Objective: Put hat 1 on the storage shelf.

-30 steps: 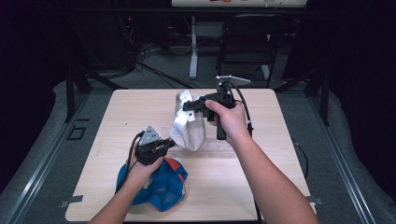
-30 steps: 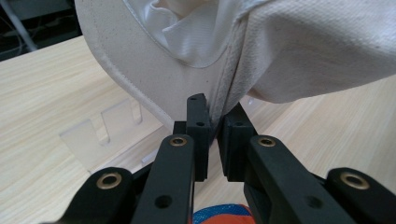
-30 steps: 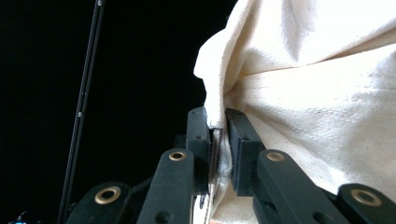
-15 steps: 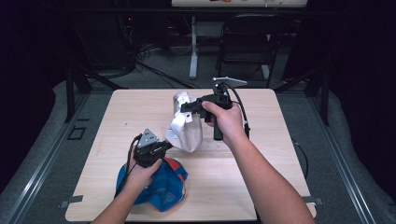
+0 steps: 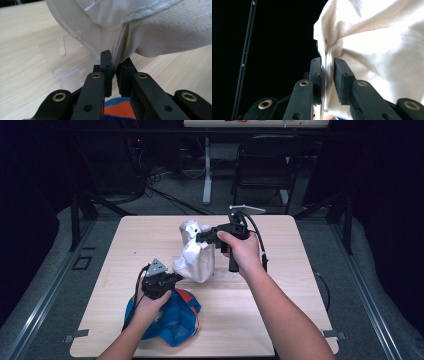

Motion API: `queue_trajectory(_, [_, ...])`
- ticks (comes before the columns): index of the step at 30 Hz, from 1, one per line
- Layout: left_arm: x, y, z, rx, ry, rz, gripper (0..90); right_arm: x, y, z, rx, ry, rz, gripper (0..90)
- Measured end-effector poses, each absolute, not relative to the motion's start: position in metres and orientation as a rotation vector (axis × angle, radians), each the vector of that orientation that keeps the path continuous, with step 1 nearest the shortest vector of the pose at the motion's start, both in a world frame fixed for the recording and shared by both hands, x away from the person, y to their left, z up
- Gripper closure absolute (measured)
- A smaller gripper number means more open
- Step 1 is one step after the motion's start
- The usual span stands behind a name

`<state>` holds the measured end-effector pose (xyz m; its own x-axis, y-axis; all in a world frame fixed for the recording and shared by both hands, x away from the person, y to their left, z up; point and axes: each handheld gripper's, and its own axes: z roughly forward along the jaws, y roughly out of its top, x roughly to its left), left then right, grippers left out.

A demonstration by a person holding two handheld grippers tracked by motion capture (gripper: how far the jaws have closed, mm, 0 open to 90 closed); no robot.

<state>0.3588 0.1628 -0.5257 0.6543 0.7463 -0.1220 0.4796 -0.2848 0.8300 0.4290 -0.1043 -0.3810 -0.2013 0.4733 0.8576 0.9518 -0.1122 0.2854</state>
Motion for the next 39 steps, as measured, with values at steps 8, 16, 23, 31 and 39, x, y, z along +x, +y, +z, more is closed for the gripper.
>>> queue_trajectory(8, [0.355,0.157,-0.529,1.988,0.935,0.437,84.7,0.426,-0.108,-0.384,-1.596,-1.736,-1.268,72.4])
queue_trajectory(16, [0.341,0.157,-0.520,1.979,0.898,0.479,71.5,0.396,-0.137,-0.366,-1.565,-1.923,-1.379,66.0])
queue_trajectory(23, [0.327,0.176,-0.514,1.973,0.897,0.463,60.4,0.373,-0.164,-0.380,-1.591,-1.990,-1.408,62.6])
queue_trajectory(31, [0.318,0.222,-0.519,1.956,1.034,0.446,51.7,0.357,-0.188,-0.428,-1.659,-2.073,-1.375,60.1])
queue_trajectory(39, [0.310,0.251,-0.525,1.952,1.131,0.479,45.8,0.339,-0.185,-0.458,-1.698,-2.185,-1.348,59.7])
